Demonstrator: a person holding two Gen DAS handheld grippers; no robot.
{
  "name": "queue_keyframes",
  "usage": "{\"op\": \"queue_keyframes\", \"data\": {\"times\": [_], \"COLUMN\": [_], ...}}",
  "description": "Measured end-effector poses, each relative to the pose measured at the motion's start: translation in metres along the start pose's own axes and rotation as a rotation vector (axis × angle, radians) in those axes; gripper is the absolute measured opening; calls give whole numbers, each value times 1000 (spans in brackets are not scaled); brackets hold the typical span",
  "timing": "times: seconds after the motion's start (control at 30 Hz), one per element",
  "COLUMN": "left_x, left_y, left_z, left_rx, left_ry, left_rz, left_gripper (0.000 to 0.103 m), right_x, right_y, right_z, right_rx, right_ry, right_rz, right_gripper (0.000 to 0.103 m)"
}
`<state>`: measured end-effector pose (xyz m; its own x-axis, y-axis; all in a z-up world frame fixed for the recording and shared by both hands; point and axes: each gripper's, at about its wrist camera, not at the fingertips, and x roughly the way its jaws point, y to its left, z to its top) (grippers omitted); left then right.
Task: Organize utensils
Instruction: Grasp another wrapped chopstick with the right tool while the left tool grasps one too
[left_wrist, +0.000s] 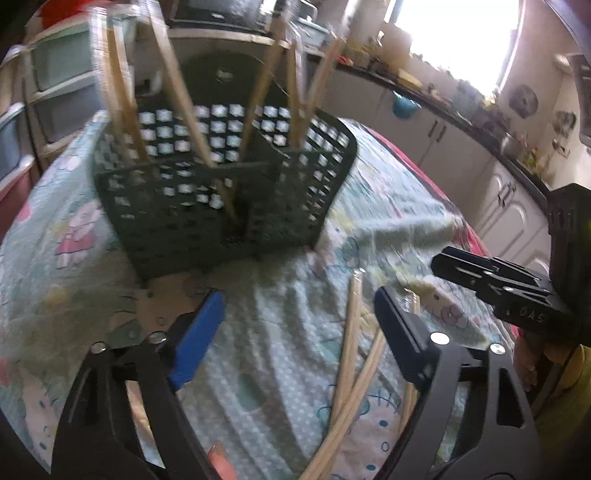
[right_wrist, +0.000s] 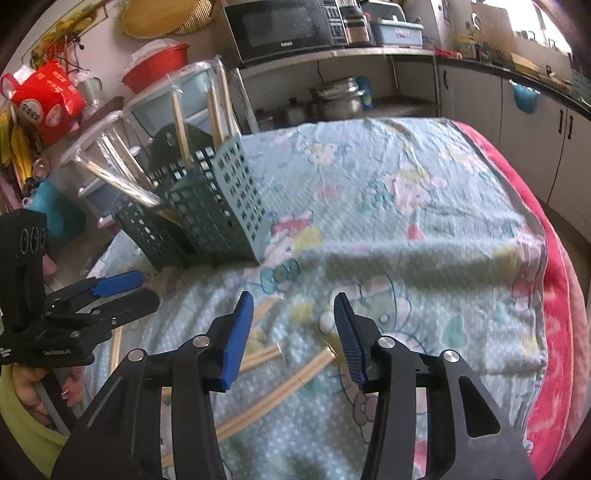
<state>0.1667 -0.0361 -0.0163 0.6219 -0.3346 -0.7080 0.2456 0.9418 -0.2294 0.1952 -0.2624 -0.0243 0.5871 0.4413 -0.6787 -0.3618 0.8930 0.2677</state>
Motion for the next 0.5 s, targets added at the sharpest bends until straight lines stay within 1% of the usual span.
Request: {"op": "queue_keyframes", "data": {"times": [0.03,0.07,0.17,0.3,0.4,0.47,0.5], "left_x": [4,8,21,36,45,52,55], "left_y": [-3,-7,-16,-26,-31,-35,-37], "left_z": [1,1,2,3,3,3,2], "left_rx": [6,19,40,75,98,110,116], "left_ry": [11,23,59,99,127,152,162], "left_rz": [-5,-10,-31,-49,-57,-69,-72], "left_gripper": [65,63,52,43,40,30,29], "right_x": [2,4,9,18,24,29,31], "right_y": [-2,-3,-6,-11,-14,-16,-17], "right_z": [-2,-3,-7,-11,-13,-14,-14], "right_rx": [3,5,12,31,46,57,62], "right_ry": [9,17,43,80,103,120,127], "right_rz": [-3,-5,-7,-8,-3,-1,2], "right_gripper": [40,40,36,35,35,35,35]}}
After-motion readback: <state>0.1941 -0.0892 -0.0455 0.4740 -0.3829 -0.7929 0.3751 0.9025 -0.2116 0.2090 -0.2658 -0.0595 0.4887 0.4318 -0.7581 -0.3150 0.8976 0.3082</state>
